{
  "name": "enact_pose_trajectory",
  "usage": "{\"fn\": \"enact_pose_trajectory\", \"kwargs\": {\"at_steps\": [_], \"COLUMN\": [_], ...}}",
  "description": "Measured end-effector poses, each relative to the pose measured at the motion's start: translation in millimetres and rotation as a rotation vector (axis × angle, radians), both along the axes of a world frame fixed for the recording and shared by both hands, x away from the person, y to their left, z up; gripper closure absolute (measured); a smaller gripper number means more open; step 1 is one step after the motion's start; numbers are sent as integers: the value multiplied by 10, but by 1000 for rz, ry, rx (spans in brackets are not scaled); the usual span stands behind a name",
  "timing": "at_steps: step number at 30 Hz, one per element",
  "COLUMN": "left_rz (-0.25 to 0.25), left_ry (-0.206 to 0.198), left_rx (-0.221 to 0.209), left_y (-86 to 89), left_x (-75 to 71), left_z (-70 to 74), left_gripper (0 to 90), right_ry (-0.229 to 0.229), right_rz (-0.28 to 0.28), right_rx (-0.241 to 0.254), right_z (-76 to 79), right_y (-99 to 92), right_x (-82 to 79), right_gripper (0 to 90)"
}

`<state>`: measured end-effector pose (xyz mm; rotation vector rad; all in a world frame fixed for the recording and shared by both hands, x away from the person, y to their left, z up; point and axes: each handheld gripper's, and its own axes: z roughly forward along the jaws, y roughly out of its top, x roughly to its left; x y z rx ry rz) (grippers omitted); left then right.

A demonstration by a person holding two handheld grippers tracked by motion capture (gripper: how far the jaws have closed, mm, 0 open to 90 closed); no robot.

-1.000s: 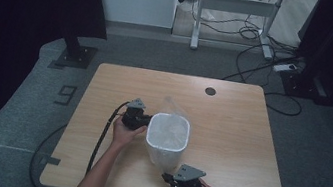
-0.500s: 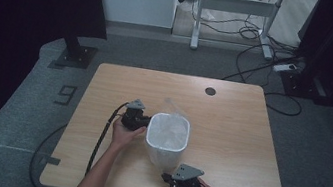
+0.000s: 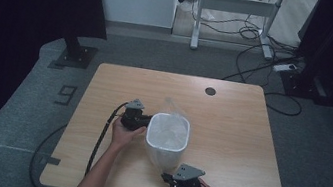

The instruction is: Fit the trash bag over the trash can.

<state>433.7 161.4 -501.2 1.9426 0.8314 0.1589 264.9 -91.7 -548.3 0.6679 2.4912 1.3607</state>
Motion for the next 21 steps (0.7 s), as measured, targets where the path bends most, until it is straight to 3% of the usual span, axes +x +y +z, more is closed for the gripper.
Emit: {"fn": "enact_pose_trajectory", "kwargs": {"at_steps": [5, 8, 11, 14, 21], "left_rz": [29, 59, 79, 94, 104], "left_ry": [-21, -45, -67, -103, -116], "left_rx": [-33, -30, -38, -45, -55], "left_y": [37, 72, 120, 181, 282], "left_x": [-11, -27, -53, -110, -172], "left_z": [59, 105, 164, 248, 311], "left_gripper": [595, 461, 407, 355, 355], "right_ry": [3, 7, 1, -9, -60], "right_rz": [-19, -20, -23, -44, -68], "right_rx": [29, 46, 52, 102, 162], "right_z": [37, 80, 97, 150, 237], "right_y": [-21, -40, -48, -92, -205], "right_x": [0, -13, -24, -69, -165], "right_gripper": [784, 713, 677, 585, 519]}}
